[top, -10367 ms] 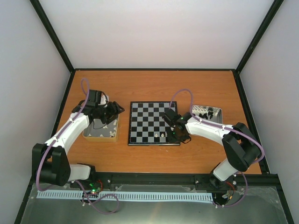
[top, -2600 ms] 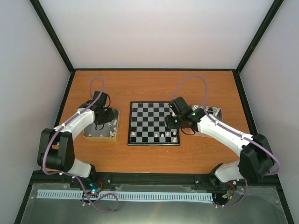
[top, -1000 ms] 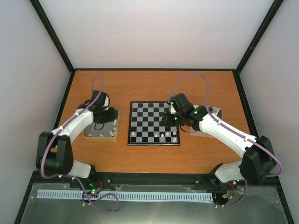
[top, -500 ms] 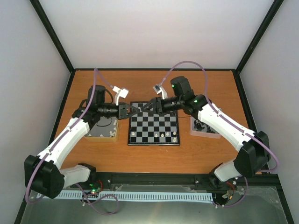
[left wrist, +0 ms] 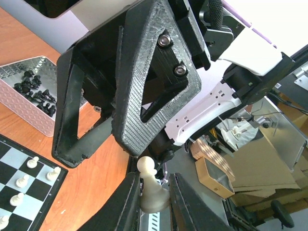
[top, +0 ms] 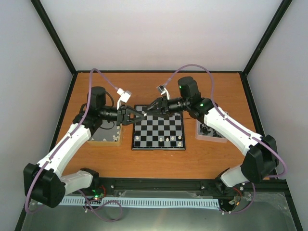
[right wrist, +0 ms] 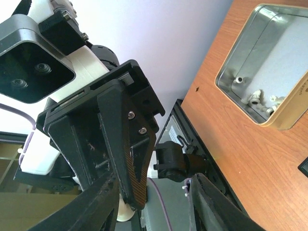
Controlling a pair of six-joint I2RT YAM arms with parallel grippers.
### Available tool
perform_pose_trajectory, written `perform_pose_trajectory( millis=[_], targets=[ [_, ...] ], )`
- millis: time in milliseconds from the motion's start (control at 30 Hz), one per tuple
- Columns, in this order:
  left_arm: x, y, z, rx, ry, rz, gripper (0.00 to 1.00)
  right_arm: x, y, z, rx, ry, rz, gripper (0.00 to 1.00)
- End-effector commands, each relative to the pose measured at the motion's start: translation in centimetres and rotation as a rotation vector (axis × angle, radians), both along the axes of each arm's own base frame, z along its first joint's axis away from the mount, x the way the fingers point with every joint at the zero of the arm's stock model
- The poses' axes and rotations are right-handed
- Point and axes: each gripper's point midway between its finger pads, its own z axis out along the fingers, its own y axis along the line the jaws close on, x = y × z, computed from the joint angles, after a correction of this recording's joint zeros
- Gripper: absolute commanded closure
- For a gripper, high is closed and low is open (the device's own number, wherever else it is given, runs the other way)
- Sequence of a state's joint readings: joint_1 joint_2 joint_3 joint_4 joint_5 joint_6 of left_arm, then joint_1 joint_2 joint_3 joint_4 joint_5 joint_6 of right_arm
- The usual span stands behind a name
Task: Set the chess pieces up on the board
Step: Place the chess piece on the chessboard.
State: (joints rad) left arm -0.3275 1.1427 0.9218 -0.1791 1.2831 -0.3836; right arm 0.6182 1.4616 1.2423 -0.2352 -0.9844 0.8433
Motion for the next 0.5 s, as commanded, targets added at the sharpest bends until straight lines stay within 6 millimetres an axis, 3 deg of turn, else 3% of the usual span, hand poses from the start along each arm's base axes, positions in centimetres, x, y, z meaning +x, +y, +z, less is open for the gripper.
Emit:
perform_pose_trajectory(
  millis=[0,467],
  targets=[
    [-0.9,0.0,0.7,-0.027,-0.046,-0.054,0.85,-0.8,-0.2,0.8,0.027,0.003,0.031,0.59],
    [0.0,-0.1,-0.5,0.000,-0.023,-0.025,0.87,-1.5,-0.1,1.3,0.059,-0.005,0.078,0.67]
  ],
)
